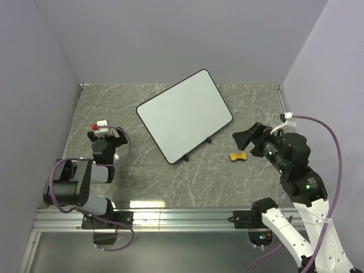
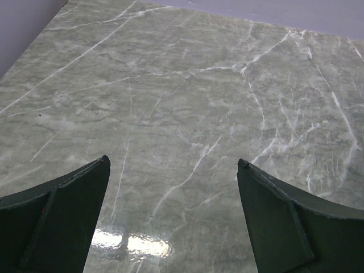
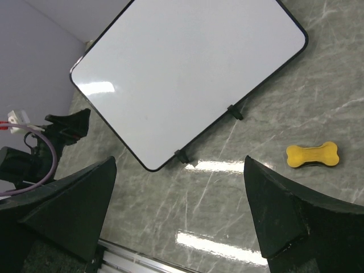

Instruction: Erase the whiteboard

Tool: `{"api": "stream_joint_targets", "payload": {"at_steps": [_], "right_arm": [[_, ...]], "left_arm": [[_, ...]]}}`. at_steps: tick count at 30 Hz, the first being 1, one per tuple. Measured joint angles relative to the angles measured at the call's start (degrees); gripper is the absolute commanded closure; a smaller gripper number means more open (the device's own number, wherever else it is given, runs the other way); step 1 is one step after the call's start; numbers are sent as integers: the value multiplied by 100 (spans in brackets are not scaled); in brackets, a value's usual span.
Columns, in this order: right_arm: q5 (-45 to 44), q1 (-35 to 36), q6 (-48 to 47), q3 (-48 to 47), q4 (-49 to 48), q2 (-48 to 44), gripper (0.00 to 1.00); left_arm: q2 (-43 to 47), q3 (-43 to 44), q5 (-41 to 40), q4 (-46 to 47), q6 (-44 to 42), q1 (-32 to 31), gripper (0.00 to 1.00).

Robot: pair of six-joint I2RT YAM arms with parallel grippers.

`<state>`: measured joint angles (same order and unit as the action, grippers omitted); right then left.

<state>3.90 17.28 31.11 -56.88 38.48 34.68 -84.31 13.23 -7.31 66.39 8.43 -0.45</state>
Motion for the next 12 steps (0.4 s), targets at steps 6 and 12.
{"api": "stream_joint_targets", "payload": {"at_steps": [6, 12], "right_arm": [[-85, 0, 39, -9, -24, 166, 0], [-284, 0, 4, -11, -24, 208, 0]], "left_arm": [[0, 0, 0, 0, 2, 0, 1], [0, 0, 0, 0, 2, 0, 1]]}}
